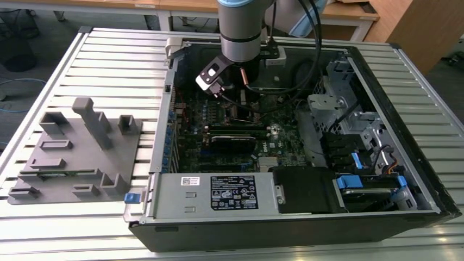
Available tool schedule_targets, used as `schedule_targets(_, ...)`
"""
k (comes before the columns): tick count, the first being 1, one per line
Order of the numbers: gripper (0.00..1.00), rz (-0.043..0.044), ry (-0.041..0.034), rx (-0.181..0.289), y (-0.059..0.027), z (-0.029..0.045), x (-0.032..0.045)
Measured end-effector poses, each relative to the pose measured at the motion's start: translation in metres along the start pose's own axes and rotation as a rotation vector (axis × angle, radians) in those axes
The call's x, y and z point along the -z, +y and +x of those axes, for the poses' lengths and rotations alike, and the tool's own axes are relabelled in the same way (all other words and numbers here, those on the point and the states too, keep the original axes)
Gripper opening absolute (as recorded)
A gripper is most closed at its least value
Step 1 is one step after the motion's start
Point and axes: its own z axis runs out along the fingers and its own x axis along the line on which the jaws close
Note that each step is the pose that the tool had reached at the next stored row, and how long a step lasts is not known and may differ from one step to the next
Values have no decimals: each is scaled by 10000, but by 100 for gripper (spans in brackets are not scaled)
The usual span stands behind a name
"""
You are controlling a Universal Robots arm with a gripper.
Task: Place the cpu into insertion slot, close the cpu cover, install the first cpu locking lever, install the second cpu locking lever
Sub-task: 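Place the cpu into insertion slot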
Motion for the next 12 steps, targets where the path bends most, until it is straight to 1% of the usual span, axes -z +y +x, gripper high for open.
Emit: schedule_targets(12,54,2,-16,-124,9,0,-2)
